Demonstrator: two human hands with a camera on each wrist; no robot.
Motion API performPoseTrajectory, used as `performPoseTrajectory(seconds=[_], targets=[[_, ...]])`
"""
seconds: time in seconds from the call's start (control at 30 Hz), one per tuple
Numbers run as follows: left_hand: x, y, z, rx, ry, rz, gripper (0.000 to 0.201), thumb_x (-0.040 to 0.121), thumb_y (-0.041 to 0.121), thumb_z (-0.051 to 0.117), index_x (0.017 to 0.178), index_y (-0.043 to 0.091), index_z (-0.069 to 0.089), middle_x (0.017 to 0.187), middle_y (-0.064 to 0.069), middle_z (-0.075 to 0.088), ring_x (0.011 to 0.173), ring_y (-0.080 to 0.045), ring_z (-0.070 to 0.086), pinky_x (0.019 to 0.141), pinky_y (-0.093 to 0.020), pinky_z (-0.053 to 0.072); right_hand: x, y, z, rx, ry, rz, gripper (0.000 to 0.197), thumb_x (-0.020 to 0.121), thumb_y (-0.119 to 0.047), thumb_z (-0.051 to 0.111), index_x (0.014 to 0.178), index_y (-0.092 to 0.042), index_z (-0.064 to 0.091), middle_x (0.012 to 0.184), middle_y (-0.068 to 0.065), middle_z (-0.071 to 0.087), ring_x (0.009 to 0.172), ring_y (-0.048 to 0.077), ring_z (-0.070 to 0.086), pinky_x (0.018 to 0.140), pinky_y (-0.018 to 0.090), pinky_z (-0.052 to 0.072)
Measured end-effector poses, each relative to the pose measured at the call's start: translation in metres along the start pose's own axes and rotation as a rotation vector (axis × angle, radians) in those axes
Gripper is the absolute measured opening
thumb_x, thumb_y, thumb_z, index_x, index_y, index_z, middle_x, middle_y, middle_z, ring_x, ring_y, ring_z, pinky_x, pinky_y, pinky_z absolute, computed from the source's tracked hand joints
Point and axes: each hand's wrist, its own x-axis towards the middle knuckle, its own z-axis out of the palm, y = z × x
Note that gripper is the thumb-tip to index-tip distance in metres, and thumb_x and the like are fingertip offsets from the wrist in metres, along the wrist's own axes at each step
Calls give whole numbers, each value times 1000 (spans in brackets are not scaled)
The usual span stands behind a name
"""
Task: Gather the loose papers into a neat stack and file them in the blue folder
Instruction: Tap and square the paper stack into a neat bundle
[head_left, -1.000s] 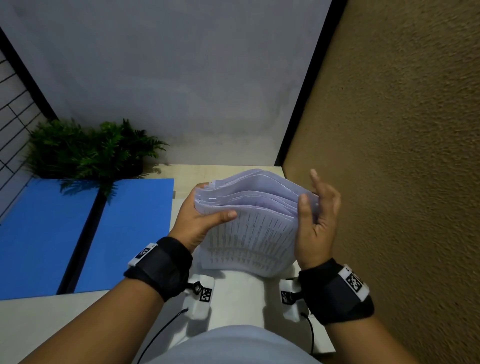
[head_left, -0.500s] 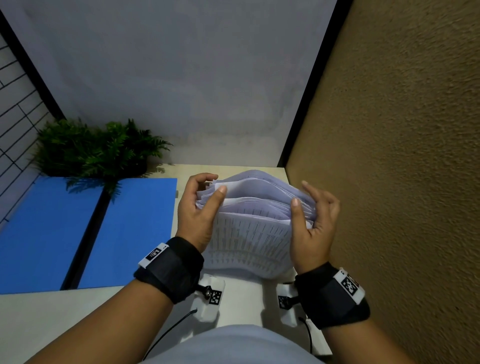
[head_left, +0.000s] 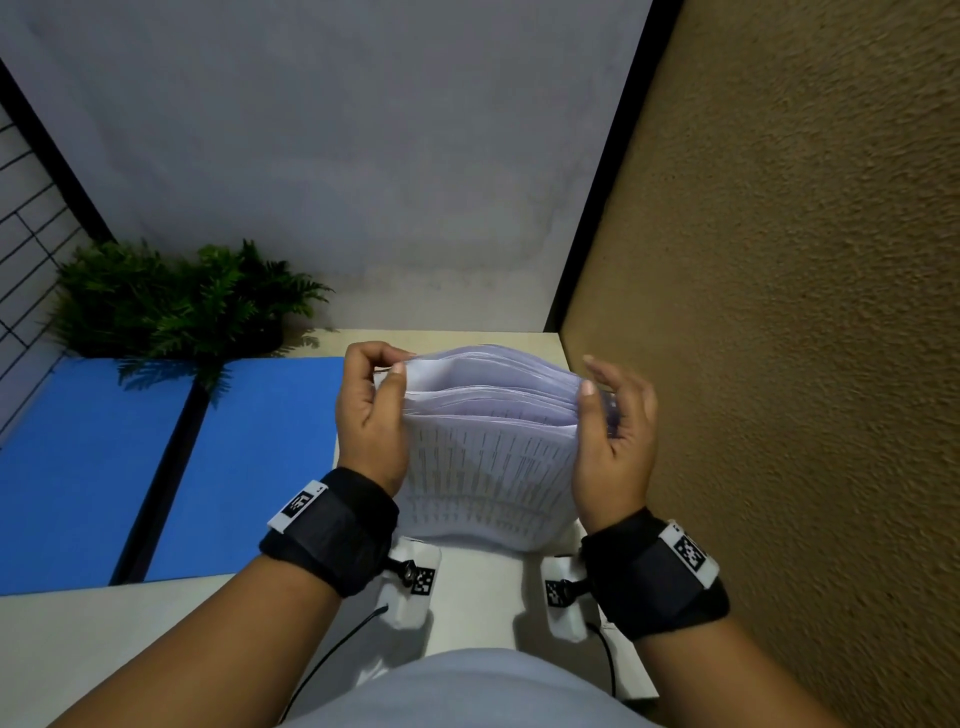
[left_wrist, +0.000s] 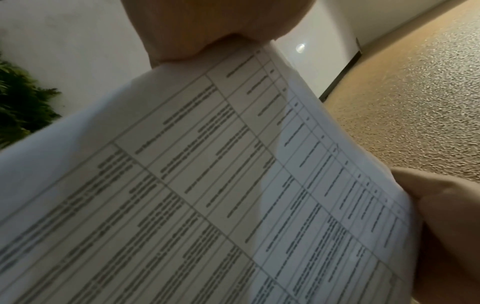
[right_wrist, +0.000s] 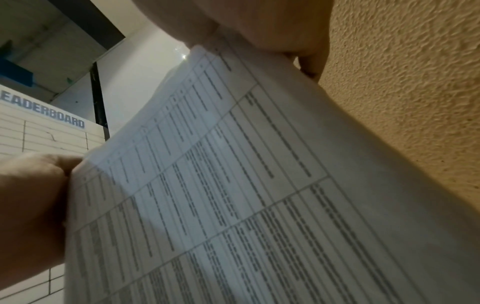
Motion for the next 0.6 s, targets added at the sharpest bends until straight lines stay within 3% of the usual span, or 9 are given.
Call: performPoseTrajectory(seconds=[0.1, 0.17, 0.23, 0.33, 0.4, 0.5, 0.6], targets=[[-4, 2, 3, -16, -1, 47, 5, 94, 31, 46, 94, 33, 51, 89, 19, 57, 84, -2, 54, 81, -22, 45, -3, -1, 2, -13, -44, -19, 19, 93, -31, 54, 104, -25, 68, 107, -18, 46, 101, -4, 50, 84, 5, 43], [-9, 6, 5, 27, -13, 106, 20, 92, 39, 48, 105, 25, 54, 97, 17, 56, 89, 3, 54, 81, -12, 44, -3, -1, 2, -23, -36, -10, 15, 93, -26, 56, 102, -24, 68, 106, -18, 46, 100, -8, 49, 83, 3, 41], [-11, 7, 8, 38, 1, 96, 24, 91, 34, 56, 108, 18, 56, 99, 14, 57, 89, 6, 55, 79, -7, 44, -4, -2, 2, -28, -38, -5, 14, 94, -19, 59, 102, -22, 69, 105, -12, 48, 99, -9, 49, 83, 3, 42], [-8, 9, 11, 51, 15, 79, 11, 92, 24, 59, 101, 18, 58, 98, 4, 61, 91, -5, 58, 80, -15, 48, -4, -5, 2, -15, -51, -14, 14, 92, -19, 59, 101, -24, 69, 109, -1, 50, 99, -10, 49, 83, 6, 44], [-6, 9, 11, 64, -25, 99, 6, 91, 28, 58, 96, 25, 58, 101, -2, 62, 94, -14, 59, 83, -20, 50, -3, -6, 3, 2, -43, -4, 14, 91, -20, 59, 101, -23, 70, 110, 2, 51, 99, -11, 49, 84, 5, 44], [-7, 7, 9, 92, -49, 125, 8, 87, 27, 55, 89, 35, 54, 102, -5, 60, 96, -14, 58, 85, -21, 49, -2, -7, 5, 27, -37, 11, 14, 91, -17, 61, 100, -20, 71, 109, 1, 51, 99, -12, 50, 84, 5, 43], [-4, 5, 8, 51, 3, 47, 15, 86, 14, 53, 86, 29, 53, 99, 1, 62, 97, -16, 60, 86, -33, 50, -1, -4, 4, 10, -47, 21, 14, 92, -19, 60, 101, -25, 69, 107, -6, 49, 99, -12, 49, 83, 7, 44]])
